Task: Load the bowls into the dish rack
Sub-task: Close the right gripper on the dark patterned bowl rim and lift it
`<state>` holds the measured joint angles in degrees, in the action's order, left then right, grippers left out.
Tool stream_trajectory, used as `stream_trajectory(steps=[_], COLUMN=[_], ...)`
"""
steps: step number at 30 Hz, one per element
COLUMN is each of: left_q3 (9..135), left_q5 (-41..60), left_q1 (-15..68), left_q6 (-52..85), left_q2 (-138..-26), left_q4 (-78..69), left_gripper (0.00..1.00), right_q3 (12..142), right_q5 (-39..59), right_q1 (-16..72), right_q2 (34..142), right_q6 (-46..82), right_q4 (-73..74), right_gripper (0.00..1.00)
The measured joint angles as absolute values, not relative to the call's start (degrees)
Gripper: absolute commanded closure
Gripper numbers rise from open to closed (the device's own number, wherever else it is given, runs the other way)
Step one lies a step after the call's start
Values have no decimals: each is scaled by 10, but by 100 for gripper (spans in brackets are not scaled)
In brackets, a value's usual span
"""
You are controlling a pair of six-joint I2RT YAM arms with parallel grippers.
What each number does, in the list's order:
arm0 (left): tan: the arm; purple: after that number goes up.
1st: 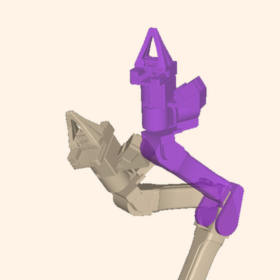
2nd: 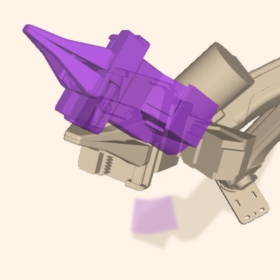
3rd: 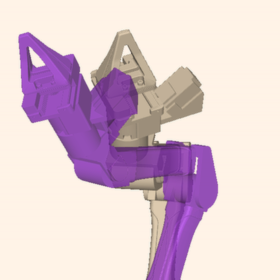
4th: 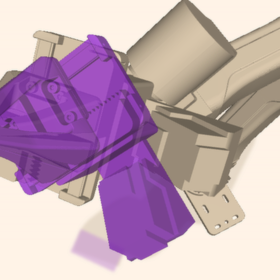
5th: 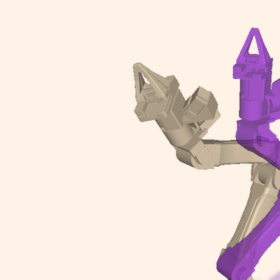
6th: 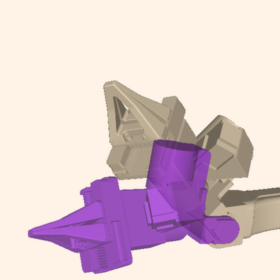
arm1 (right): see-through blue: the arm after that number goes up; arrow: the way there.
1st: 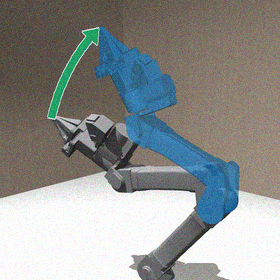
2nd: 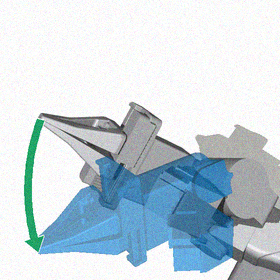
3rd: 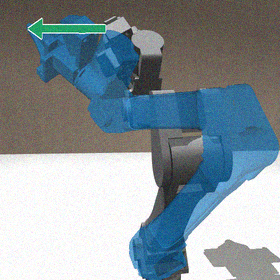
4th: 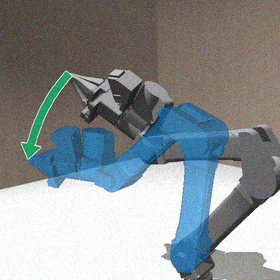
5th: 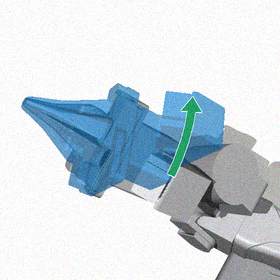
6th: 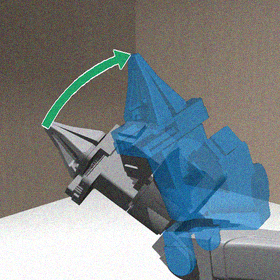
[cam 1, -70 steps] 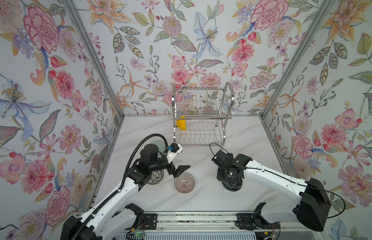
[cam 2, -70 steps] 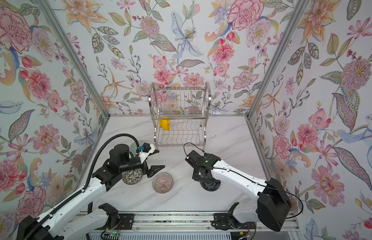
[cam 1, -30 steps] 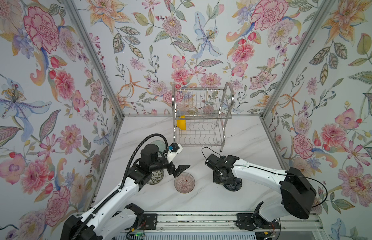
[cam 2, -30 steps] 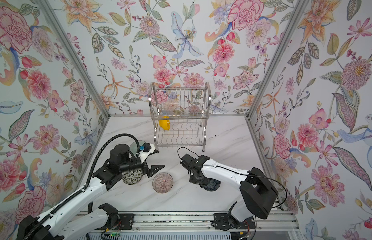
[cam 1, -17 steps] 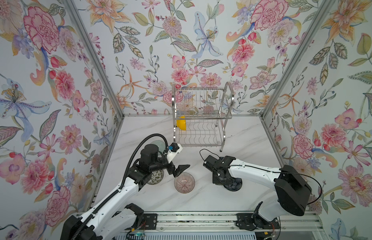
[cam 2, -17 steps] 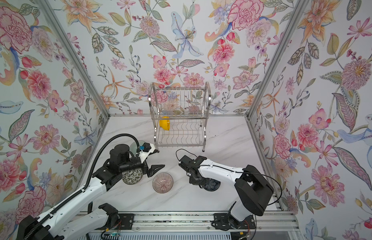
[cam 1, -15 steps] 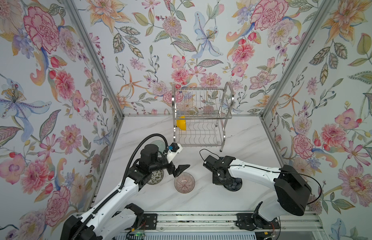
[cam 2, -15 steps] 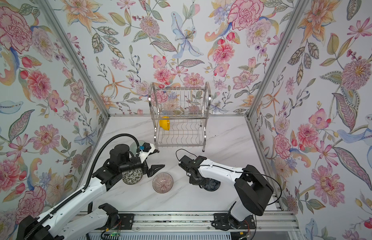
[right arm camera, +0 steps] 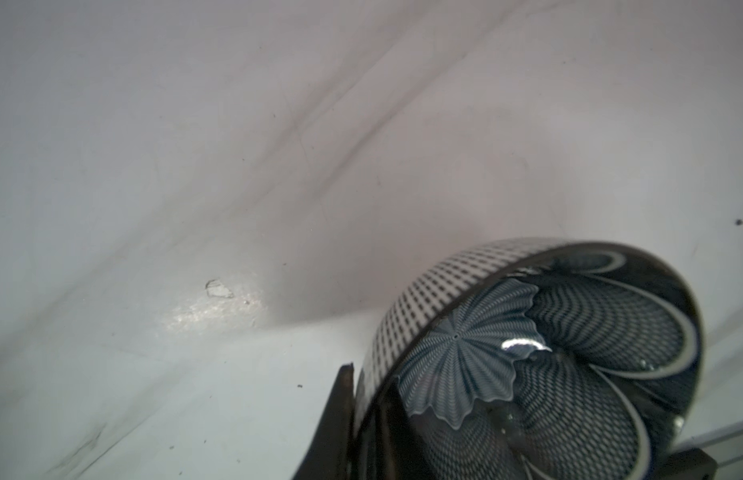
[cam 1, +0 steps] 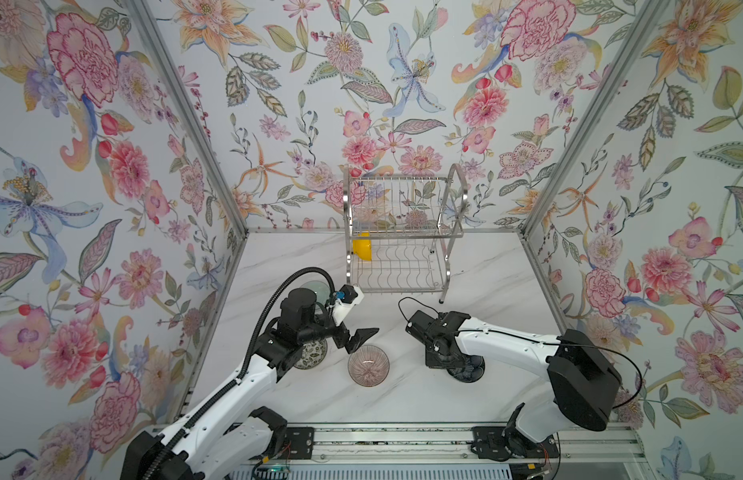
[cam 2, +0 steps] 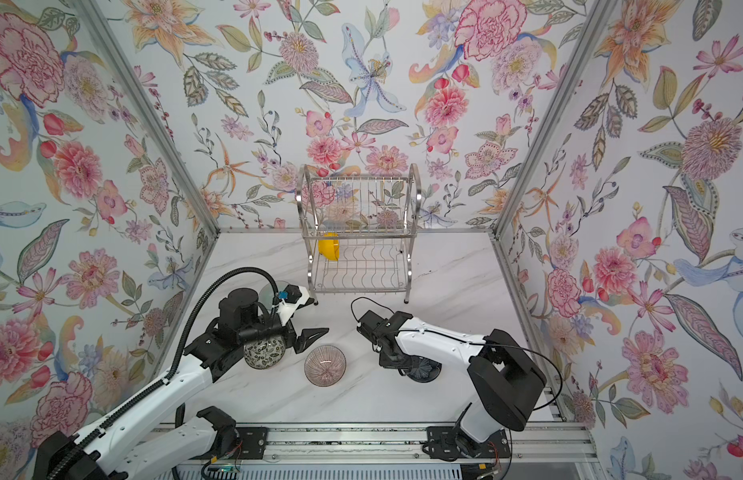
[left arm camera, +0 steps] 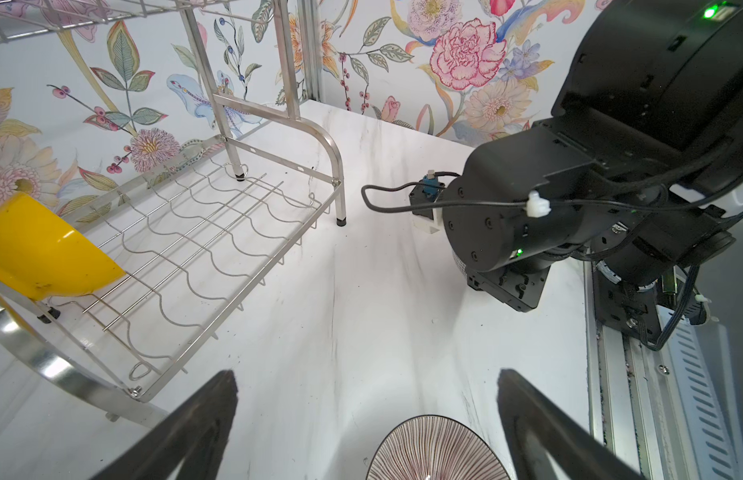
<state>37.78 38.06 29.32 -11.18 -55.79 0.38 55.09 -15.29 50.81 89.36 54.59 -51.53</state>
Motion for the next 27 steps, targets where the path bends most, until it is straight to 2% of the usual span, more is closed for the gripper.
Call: stream_trajectory(steps=[27], left_q3=[378], left_q5=[340], left_q1=[293], left_q6=[-118], left_q2=[-547], left_q4=[3], left_gripper=[1], right_q3=[670], right_q5=[-200], right_q1=[514], right_q2=[853], right_q6=[495], right_q4=[-534], right_gripper=[96])
